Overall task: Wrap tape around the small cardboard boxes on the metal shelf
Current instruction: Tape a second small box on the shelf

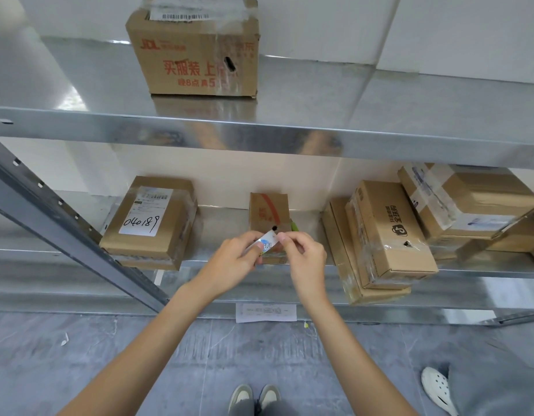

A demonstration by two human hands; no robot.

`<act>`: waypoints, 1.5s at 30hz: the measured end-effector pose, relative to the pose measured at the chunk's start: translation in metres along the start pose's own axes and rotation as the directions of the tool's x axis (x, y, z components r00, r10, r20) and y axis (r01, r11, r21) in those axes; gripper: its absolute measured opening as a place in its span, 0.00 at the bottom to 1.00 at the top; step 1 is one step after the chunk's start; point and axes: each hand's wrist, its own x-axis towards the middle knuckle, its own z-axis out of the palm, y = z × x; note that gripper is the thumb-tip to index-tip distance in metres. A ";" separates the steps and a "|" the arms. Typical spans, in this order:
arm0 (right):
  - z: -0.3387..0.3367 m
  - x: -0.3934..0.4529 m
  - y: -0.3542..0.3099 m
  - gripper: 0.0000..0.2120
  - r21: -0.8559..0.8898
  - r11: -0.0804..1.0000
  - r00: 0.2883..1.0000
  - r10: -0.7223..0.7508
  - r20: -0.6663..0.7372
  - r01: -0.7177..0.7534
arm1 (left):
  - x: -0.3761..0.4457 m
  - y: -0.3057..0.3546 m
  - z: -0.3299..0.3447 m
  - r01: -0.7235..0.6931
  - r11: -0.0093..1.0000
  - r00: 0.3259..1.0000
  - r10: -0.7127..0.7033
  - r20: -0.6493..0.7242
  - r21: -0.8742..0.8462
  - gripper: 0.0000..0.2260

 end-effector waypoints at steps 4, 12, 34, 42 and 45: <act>0.000 -0.001 -0.002 0.04 -0.013 0.998 0.998 -0.057 0.033 0.057 | 0.000 0.002 0.000 -0.012 1.000 1.000 0.012 -0.008 -0.002 0.08; -0.003 0.009 -0.004 0.09 -0.001 1.000 0.999 0.032 0.038 -0.032 | -0.006 0.006 0.002 -0.056 0.998 0.998 0.055 -0.023 -0.042 0.11; -0.018 0.044 -0.010 0.10 0.056 0.993 0.994 0.103 0.037 -0.105 | 0.033 0.019 -0.058 -0.102 0.588 0.959 0.272 -0.077 0.802 0.28; -0.026 0.049 -0.004 0.08 0.091 0.981 0.985 0.173 0.018 -0.173 | 0.034 0.015 -0.060 -0.150 0.977 0.962 0.180 -0.207 0.152 0.16; -0.027 0.052 0.000 0.09 0.061 0.979 0.981 0.195 -0.008 -0.194 | 0.045 0.004 -0.071 -0.092 0.833 0.954 0.230 -0.191 0.546 0.17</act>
